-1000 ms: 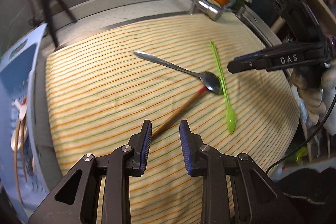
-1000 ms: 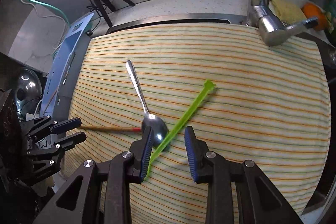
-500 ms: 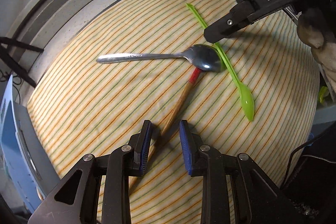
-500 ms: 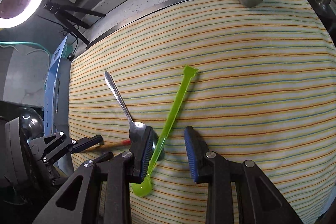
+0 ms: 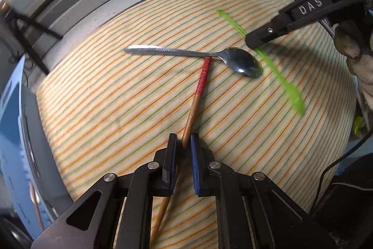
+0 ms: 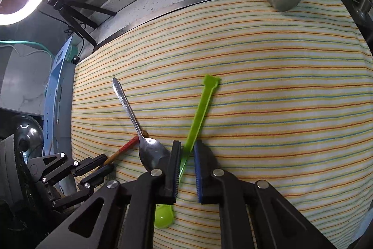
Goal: Organize utensils
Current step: 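Grasp the last chopstick with the left gripper while the right gripper grasps the green plastic spoon, then carry the chopstick into the basket with the left gripper while the right gripper drops the green spoon there, then move the right gripper down to the silver spoon and grasp its handle, then lift the silver spoon with the right gripper and release it into the basket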
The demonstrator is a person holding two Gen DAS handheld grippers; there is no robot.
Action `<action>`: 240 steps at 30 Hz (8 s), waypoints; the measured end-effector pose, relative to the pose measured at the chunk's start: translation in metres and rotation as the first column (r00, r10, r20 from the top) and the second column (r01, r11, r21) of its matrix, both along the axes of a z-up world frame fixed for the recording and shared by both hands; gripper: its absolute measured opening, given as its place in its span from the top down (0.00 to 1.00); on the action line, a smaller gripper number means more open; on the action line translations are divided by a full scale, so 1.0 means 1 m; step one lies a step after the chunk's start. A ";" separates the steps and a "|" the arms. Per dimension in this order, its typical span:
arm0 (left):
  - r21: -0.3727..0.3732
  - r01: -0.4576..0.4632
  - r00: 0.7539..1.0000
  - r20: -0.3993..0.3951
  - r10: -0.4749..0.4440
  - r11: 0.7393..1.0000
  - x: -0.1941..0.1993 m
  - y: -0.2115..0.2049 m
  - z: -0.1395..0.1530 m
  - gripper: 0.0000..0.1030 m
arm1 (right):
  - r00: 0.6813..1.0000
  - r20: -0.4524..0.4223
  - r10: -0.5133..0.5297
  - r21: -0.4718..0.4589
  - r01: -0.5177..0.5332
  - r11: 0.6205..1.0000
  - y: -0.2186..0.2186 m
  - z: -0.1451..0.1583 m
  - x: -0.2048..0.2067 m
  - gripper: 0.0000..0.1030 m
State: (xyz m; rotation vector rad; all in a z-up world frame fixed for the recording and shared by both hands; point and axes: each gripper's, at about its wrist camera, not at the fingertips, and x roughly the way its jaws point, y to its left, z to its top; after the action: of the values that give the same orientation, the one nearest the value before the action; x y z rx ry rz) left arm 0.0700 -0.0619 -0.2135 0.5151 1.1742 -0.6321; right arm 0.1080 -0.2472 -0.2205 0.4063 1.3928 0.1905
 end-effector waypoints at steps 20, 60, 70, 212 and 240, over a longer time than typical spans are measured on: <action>-0.298 -0.351 0.933 -0.038 0.357 0.888 0.012 0.089 0.045 0.94 | 0.993 0.121 -0.002 0.131 -0.014 0.991 0.026 0.055 0.004 0.94; -0.338 -0.617 0.746 0.037 0.665 0.710 0.074 0.261 0.079 0.94 | 0.906 0.268 0.329 0.111 -0.368 0.923 0.292 0.091 0.086 0.94; -0.352 -0.632 0.729 0.032 0.684 0.691 0.096 0.269 0.077 0.94 | 0.901 0.259 0.348 0.123 -0.388 0.913 0.315 0.082 0.096 0.93; -0.340 -0.358 0.922 0.019 0.387 0.870 -0.020 0.075 0.021 0.69 | 0.979 0.028 0.201 0.247 -0.201 0.948 0.127 0.012 0.073 0.94; -0.327 -0.482 0.838 0.098 0.536 0.813 0.009 0.210 0.058 0.70 | 0.941 0.129 0.314 0.295 -0.338 0.894 0.281 0.056 0.111 0.96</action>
State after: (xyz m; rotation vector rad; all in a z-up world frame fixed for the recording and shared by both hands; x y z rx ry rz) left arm 0.0787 0.1483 -0.1557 -0.0089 0.9610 -0.2681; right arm 0.2189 0.0341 -0.1644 0.4185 1.3492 0.7055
